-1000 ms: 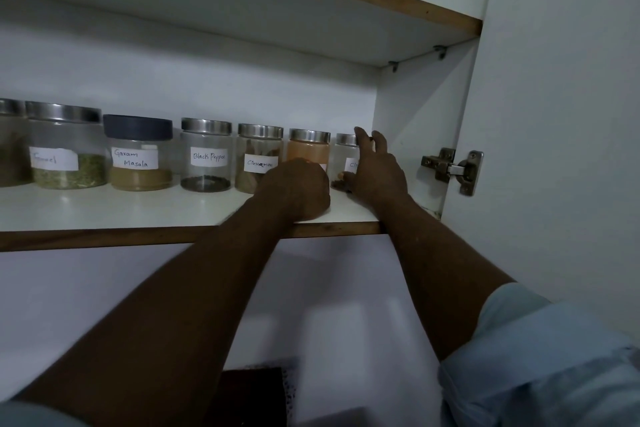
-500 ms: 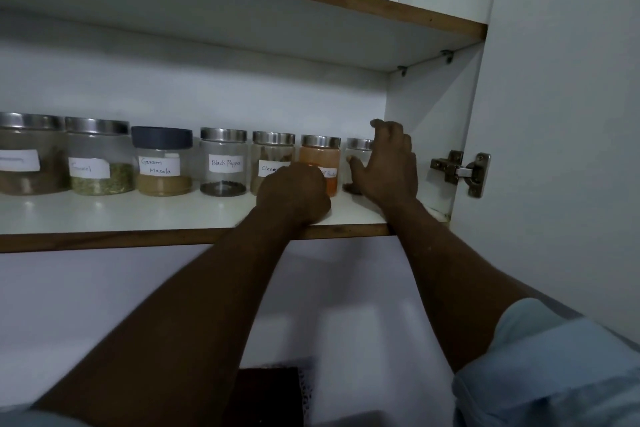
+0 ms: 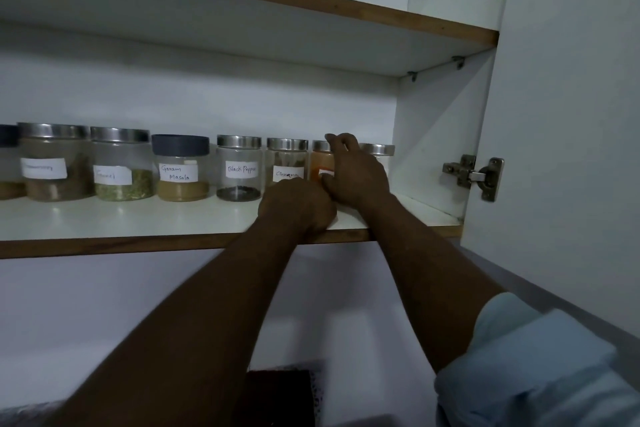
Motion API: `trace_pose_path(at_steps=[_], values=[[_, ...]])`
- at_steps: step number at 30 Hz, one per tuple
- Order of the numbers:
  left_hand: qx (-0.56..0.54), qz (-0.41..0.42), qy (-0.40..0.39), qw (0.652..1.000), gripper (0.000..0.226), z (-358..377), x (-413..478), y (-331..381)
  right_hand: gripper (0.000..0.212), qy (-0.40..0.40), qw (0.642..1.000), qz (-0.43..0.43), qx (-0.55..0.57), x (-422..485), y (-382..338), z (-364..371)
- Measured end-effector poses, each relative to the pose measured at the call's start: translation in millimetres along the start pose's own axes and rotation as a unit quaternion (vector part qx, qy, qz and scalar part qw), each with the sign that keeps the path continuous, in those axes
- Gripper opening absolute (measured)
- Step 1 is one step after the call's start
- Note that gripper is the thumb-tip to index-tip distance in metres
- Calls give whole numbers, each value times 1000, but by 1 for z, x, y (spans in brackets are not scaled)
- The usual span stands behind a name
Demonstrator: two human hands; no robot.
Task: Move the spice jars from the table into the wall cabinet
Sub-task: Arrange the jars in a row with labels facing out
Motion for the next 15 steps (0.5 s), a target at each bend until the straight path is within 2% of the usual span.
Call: trace_pose_path(at_steps=[3, 6, 9, 13, 15], values=[[2, 11, -5, 1000, 33, 0, 1, 0, 85, -8, 1000, 8, -16, 6, 1, 3], [-3, 22, 3, 1000, 23, 0, 1, -2, 85, -14, 999, 12, -36, 10, 6, 7], [-12, 18, 22, 1000, 25, 1, 1, -2, 86, -13, 999, 17, -35, 12, 8, 11], [-27, -2, 49, 998, 30, 1, -1, -3, 100, -19, 999, 28, 2, 8, 9, 9], [-32, -19, 63, 997, 30, -1, -4, -3, 104, 19, 998, 45, 36, 4, 8, 2]])
Point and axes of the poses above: each hand's wrist, its own x-axis towards the middle knuckle, its own z-axis out of the palm, y = z × x, the point moved 2 cm from there along x, towards the middle knuckle, and after that the axes turned 1 degree about z, right-handed, at the moved point
